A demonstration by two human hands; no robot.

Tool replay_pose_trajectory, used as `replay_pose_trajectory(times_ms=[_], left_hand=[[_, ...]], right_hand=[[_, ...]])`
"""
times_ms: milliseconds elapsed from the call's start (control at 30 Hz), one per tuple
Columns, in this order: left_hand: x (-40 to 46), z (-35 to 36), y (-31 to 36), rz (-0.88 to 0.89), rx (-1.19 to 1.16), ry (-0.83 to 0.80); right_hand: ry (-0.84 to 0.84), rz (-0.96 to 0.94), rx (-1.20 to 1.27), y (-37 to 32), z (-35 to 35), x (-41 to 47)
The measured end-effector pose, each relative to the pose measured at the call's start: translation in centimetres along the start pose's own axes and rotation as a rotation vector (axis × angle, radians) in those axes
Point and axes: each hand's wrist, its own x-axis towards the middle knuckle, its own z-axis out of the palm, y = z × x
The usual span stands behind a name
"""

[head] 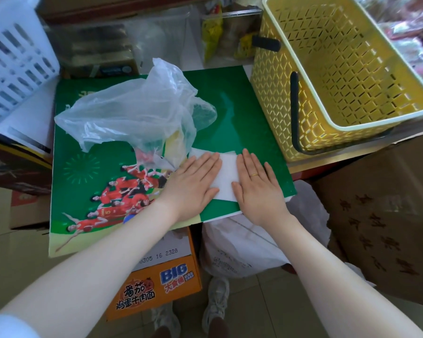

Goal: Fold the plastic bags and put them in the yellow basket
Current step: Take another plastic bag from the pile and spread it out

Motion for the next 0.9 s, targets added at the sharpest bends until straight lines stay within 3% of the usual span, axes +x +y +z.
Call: replay_pose_trajectory(times_ms=[133, 233, 400, 567, 700, 800, 900], left_hand=[[-0.6, 0.1, -0.8, -0.107, -0.006, -0.031], [-0.8, -0.3, -0.9, -0.106, -0.001, -0.04], [-1.7, -0.8, -1.0, -0.028, -0.033, -0.08], [-1.3, -1.1, -1.1, -0.019, -0.097, -0.079], [-1.0, -2.4, -0.9, -0.124, -0.527, 0.217], [-0.7, -5.1, 0.2, -0.324, -0.996, 0.275], [0.5, -8.6, 1.8, -0.31, -1.321, 0.406]], right_hand=[[0.077, -0.058, -0.1, 0.3, -1.4, -0.1], [0.101, -0.235, -0.128, -1.0, -2.0, -0.1], [-0.061, -0.335, -0.099, -0.1, -1.7, 0.2], [-0.092, -0.36, -0.052, 0.3, -3.1, 0.3], [-0.043, -0.012, 0.505, 1.2, -5.3, 0.3], [0.052, 0.277, 1.009, 1.8, -8.8, -0.2], [0.07, 0.286, 1.298, 2.4, -13.6, -0.7]])
